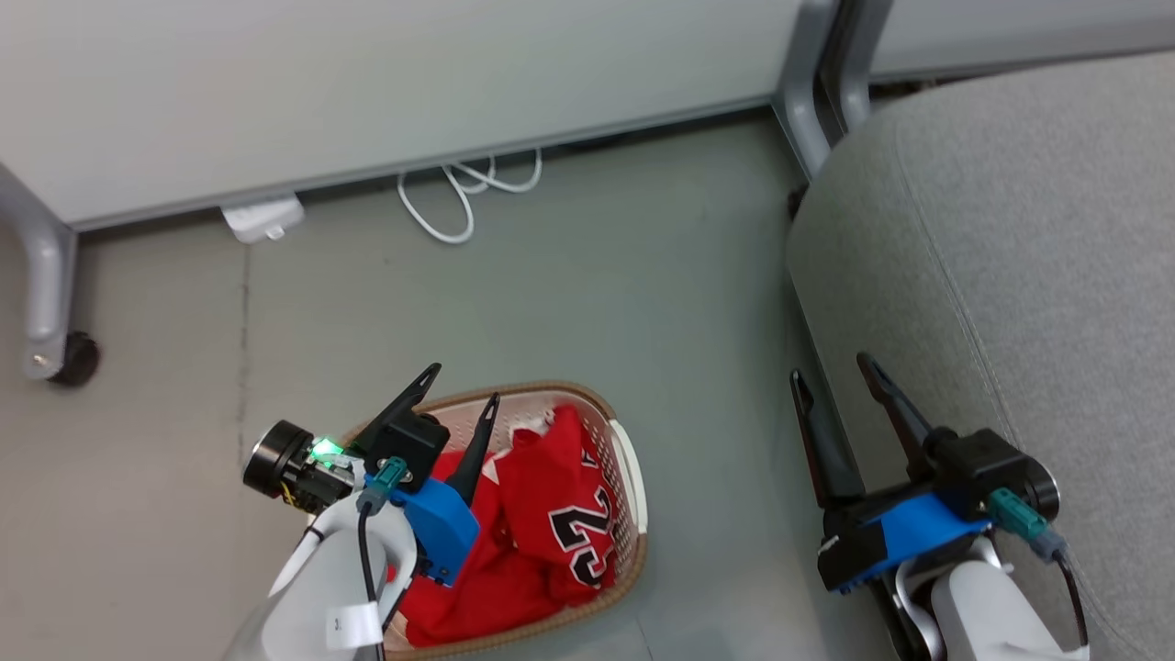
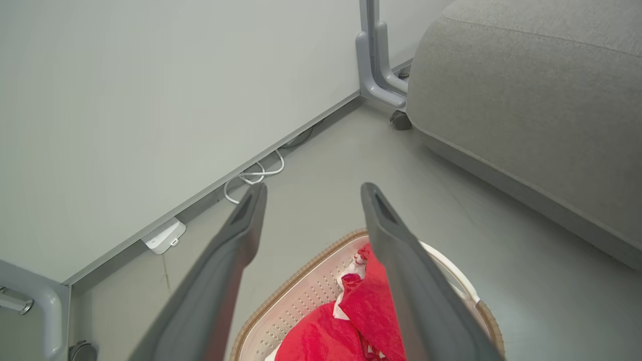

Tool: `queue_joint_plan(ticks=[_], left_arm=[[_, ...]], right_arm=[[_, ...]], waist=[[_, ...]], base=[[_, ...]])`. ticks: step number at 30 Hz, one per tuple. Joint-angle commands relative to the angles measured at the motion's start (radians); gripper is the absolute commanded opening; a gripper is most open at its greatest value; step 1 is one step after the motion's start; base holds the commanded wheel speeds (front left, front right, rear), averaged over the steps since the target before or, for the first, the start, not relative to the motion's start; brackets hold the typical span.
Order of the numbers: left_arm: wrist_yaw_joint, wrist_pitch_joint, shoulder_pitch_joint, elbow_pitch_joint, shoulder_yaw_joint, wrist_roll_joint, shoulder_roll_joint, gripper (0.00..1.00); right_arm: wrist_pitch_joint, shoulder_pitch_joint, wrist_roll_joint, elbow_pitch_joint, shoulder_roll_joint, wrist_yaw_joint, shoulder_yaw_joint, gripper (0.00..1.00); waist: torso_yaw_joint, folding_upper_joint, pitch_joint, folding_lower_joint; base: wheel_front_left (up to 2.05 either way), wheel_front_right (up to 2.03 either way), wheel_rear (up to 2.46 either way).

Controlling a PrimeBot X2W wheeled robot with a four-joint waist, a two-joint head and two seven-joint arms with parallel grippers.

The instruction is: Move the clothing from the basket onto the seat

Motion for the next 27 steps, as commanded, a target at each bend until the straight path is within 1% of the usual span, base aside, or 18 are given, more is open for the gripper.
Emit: queue_joint_plan(ticks=[1,8,9,10,12,13,19,23,27], left_arm=[[-0.007,-0.003,-0.048,0.043,-0.043,-0.006,0.021,1.0],[-0.005,-0.003,-0.183,0.183,-0.191,-0.028,0.075,1.0],[-0.005,-0.003,-0.222,0.225,-0.231,-0.03,0.091,1.0],[-0.005,-0.003,-0.241,0.245,-0.248,-0.036,0.099,1.0],[-0.005,-0.003,-0.274,0.283,-0.287,-0.037,0.11,1.0],[-0.005,-0.003,-0.274,0.283,-0.287,-0.037,0.11,1.0],[-0.005,0.005,-0.37,0.401,-0.415,-0.048,0.143,1.0],[-0.005,0.025,-0.421,0.461,-0.492,-0.063,0.158,1.0],[-0.005,0.071,-0.465,0.498,-0.557,-0.089,0.175,1.0]], right_arm=[[-0.004,-0.037,0.009,-0.011,-0.004,0.0,0.009,1.0],[-0.004,-0.123,0.031,-0.043,-0.004,0.0,0.031,1.0],[-0.004,-0.151,0.038,-0.055,-0.003,0.0,0.041,1.0],[-0.004,-0.166,0.042,-0.062,-0.003,0.0,0.049,1.0],[-0.004,-0.192,0.048,-0.073,-0.003,0.0,0.054,1.0],[-0.004,-0.192,0.048,-0.073,-0.003,0.0,0.054,1.0],[-0.004,-0.257,0.064,-0.108,-0.003,0.0,0.065,1.0],[-0.004,-0.291,0.072,-0.127,-0.003,0.0,0.077,1.0],[-0.004,-0.321,0.072,-0.143,-0.003,0.0,0.084,1.0]], waist=[[-0.06,0.0,0.092,-0.0001],[-0.117,0.0,0.245,-0.0001],[-0.133,0.0,0.29,-0.0001],[-0.142,0.0,0.314,-0.0001],[-0.156,0.0,0.351,-0.0001],[-0.156,0.0,0.351,-0.0001],[-0.19,0.0,0.468,-0.0001],[-0.206,0.0,0.537,-0.0001],[-0.219,0.0,0.604,-0.0001]], base=[[0.0,0.0,0.0],[0.0,0.0,0.0],[0.0,0.0,0.0],[0.0,0.0,0.0],[0.0,0.0,0.0],[0.0,0.0,0.0],[0.0,0.0,0.0],[0.0,0.0,0.0],[0.0,0.0,0.0]])
